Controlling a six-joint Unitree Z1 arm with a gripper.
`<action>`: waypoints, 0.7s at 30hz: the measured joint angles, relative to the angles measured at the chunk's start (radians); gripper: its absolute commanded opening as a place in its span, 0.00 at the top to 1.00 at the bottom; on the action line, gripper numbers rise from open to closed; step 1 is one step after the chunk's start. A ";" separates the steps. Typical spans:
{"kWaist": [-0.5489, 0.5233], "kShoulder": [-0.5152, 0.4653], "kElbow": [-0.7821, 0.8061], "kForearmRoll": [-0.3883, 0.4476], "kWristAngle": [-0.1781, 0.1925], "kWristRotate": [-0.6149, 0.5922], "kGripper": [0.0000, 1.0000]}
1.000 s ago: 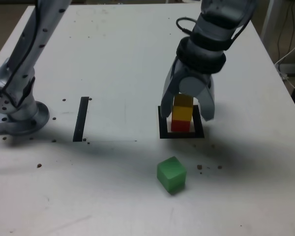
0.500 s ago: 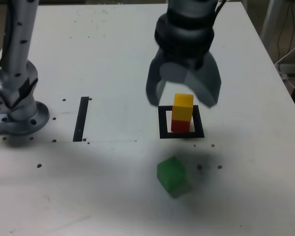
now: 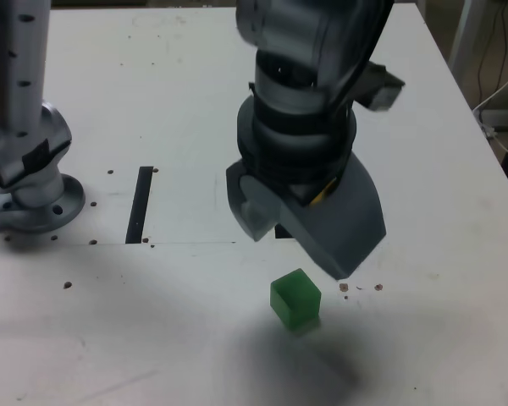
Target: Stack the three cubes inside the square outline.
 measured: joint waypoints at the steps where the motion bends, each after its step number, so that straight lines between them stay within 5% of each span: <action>1: 0.000 0.006 0.004 -0.004 0.001 0.010 0.00; 12: -0.002 0.085 0.032 -0.043 -0.014 0.043 0.01; 21: -0.001 0.137 0.081 -0.110 -0.068 0.058 0.01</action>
